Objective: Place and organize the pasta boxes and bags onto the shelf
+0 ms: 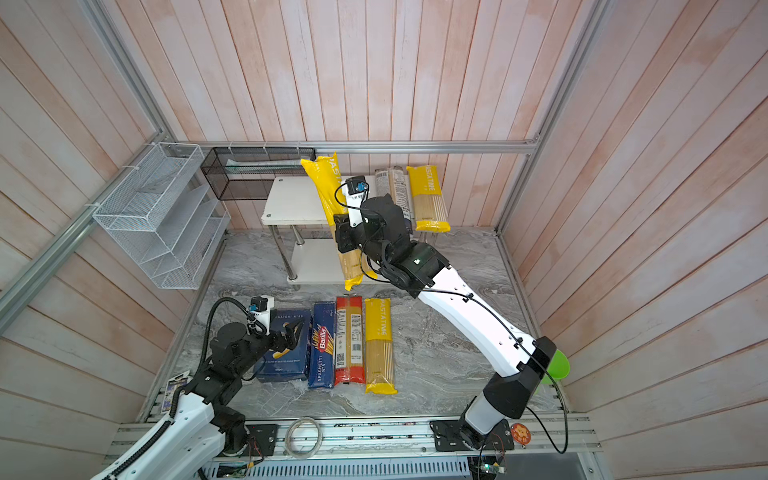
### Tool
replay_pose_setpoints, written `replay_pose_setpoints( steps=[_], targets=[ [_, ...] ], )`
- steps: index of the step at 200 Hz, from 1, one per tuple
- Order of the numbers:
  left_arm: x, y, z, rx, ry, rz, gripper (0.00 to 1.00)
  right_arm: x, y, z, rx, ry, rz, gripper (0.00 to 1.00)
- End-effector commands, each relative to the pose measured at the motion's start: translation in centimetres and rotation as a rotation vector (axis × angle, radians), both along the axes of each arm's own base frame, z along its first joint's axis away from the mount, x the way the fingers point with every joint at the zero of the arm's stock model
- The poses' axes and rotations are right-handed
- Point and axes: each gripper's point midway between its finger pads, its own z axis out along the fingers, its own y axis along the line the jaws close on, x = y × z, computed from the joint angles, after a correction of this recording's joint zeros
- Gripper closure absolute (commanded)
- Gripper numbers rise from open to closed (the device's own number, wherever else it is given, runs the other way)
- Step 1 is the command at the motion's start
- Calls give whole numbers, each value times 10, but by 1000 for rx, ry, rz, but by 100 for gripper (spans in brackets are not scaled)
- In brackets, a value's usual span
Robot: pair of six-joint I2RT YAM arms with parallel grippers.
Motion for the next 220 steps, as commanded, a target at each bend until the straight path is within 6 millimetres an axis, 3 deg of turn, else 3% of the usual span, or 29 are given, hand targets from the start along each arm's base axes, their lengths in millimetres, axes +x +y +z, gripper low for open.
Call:
replay_pose_setpoints(
  steps=[1, 81, 220],
  targets=[
    [-1, -1, 6, 2, -23, -9, 0, 7, -13, 66, 136, -148, -28, 94],
    [-1, -1, 7, 0, -29, -8, 0, 37, -5, 73, 128, -146, -39, 94],
    [-1, -1, 7, 0, -30, -7, 0, 84, -15, 77, 144, -163, -92, 95]
  ],
)
